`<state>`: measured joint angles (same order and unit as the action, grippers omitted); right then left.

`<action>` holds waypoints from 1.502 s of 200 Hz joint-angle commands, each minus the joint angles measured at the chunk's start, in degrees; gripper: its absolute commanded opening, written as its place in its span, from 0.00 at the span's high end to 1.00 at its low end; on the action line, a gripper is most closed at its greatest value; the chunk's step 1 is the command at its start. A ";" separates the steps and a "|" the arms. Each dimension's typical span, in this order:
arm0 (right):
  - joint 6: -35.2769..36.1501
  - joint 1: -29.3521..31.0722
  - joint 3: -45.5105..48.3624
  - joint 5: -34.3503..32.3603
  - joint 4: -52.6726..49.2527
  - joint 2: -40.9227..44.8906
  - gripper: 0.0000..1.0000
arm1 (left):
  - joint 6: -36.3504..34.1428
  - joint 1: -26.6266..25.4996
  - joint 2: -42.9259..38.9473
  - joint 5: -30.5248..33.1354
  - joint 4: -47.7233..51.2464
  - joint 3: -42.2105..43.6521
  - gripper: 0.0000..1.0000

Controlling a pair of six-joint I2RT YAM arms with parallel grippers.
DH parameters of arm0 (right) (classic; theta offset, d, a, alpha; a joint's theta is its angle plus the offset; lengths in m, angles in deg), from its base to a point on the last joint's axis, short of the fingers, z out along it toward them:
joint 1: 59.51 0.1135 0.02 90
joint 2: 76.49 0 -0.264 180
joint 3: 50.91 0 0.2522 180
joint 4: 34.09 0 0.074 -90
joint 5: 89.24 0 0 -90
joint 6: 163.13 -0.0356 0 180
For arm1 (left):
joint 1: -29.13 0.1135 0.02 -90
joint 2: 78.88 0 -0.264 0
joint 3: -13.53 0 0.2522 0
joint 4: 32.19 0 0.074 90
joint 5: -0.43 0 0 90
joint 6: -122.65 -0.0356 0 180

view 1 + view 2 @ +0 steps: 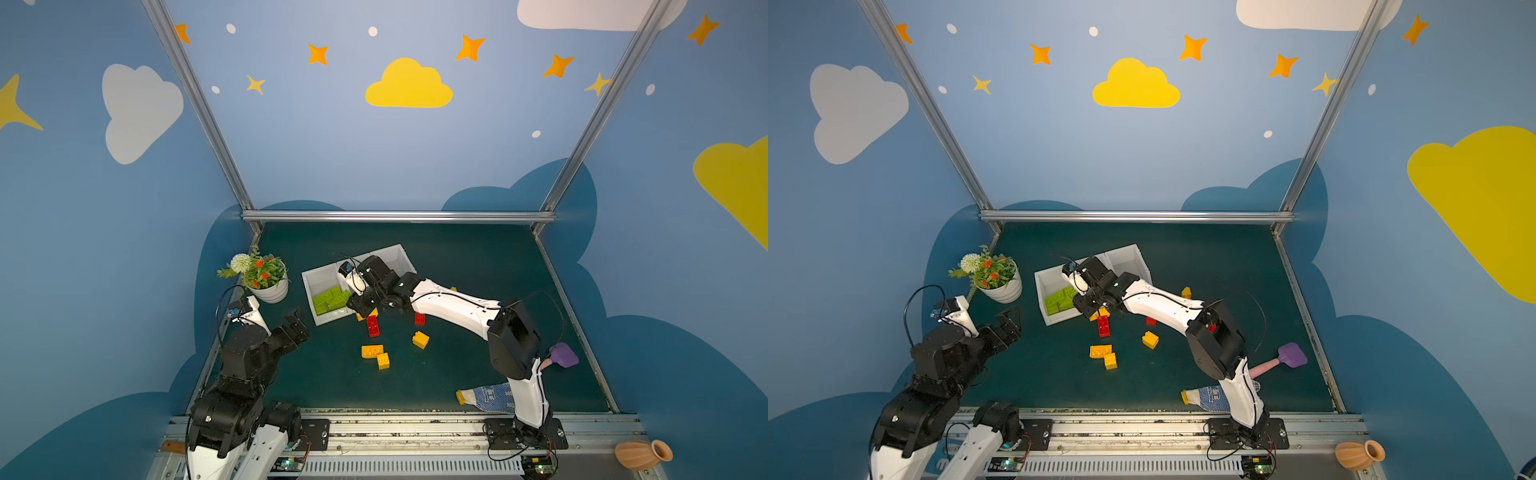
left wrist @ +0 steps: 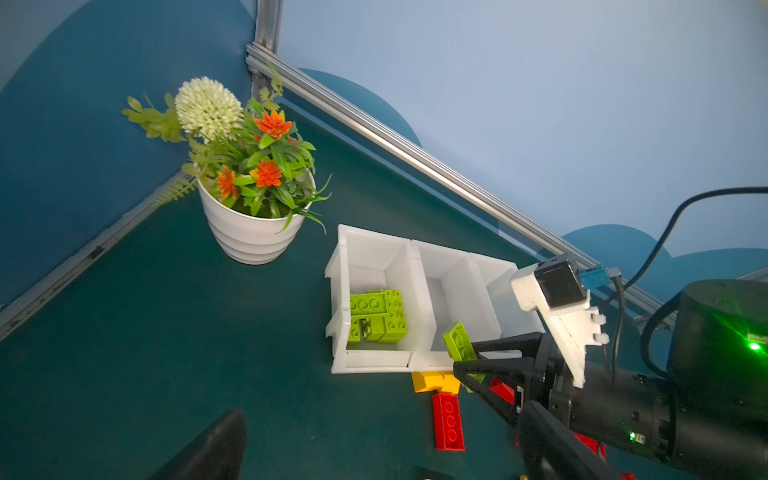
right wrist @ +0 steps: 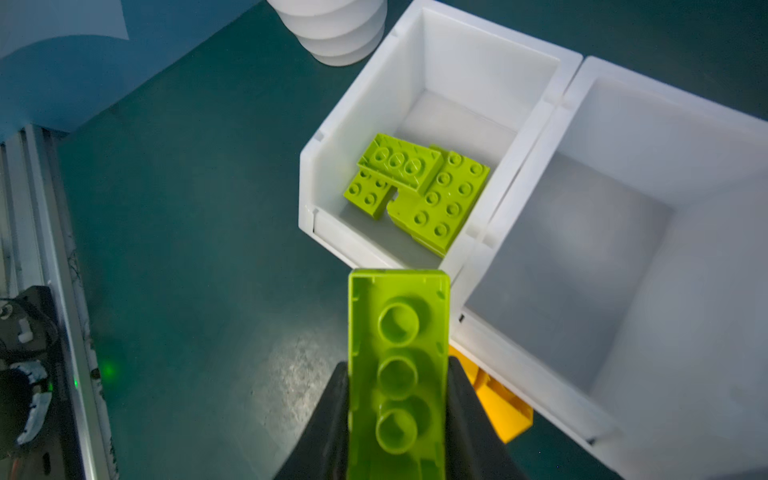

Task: Sort the legos into containers by color
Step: 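Carry the brick with the right gripper into the compartment nearest the plant and open, then withdraw the right arm while the left gripper reaches to a red brick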

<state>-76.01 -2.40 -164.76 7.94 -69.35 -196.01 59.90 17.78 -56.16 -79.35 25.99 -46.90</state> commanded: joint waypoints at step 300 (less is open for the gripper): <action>-13.78 -11.03 36.35 -9.74 10.18 39.53 0.21 | 1.81 -6.59 19.05 -11.32 -0.52 -1.18 0.00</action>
<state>-85.17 -10.16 -138.40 0.44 -60.85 -164.69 58.58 14.43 -39.22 -89.62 25.93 -47.03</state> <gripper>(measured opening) 0.762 0.998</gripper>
